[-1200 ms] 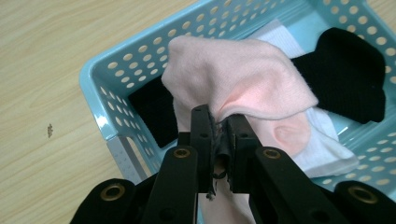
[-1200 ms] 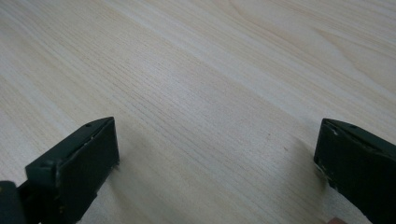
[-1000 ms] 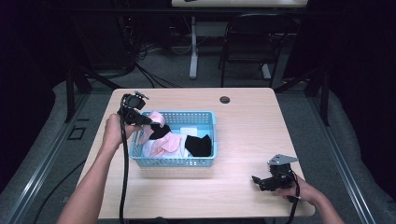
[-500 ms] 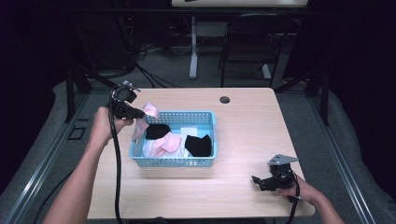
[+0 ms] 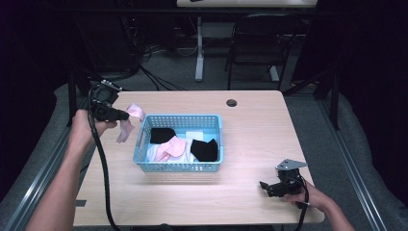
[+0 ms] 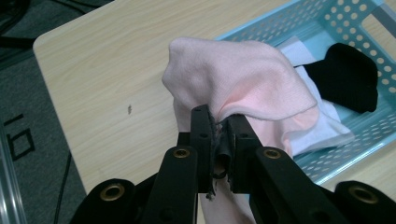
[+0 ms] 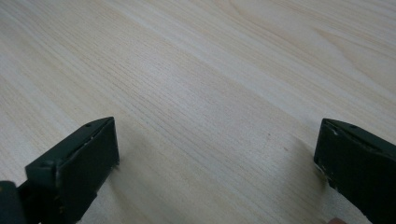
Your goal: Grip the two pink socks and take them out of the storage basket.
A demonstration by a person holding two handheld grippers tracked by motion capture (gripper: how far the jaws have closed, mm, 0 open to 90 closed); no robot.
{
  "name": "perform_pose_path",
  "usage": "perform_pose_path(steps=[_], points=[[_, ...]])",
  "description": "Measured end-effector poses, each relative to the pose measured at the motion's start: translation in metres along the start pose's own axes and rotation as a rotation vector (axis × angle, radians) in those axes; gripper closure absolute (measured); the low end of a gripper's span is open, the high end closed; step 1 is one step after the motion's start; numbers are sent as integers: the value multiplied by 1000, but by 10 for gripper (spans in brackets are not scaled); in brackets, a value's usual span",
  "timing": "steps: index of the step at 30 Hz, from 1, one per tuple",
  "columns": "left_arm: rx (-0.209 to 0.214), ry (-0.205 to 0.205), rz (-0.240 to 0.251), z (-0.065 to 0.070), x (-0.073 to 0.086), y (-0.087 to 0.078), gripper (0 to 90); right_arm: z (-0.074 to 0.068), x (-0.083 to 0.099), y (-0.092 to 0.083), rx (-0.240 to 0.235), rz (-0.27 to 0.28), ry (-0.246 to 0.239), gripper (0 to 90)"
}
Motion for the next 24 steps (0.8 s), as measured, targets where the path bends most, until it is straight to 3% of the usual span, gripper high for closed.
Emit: perform_pose_path(steps=[6,15,24], points=[[-19,-27,-6,-14,13,-8,836,0,0,0,0,0,0,0],[-73,-97,-33,-39,40,-16,836,0,0,0,0,0,0,0],[-70,-168,-67,-60,65,4,835,0,0,0,-2,1,2,0]])
Point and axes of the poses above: each handheld gripper's, and its own axes: y roughly forward along the jaws, x roughly out of its underside, z roughly to its right, the point moved 2 cm from there along y, roughly forward along the jaws, and after that the axes turned 11 degrees about x, right-handed, at the moved point
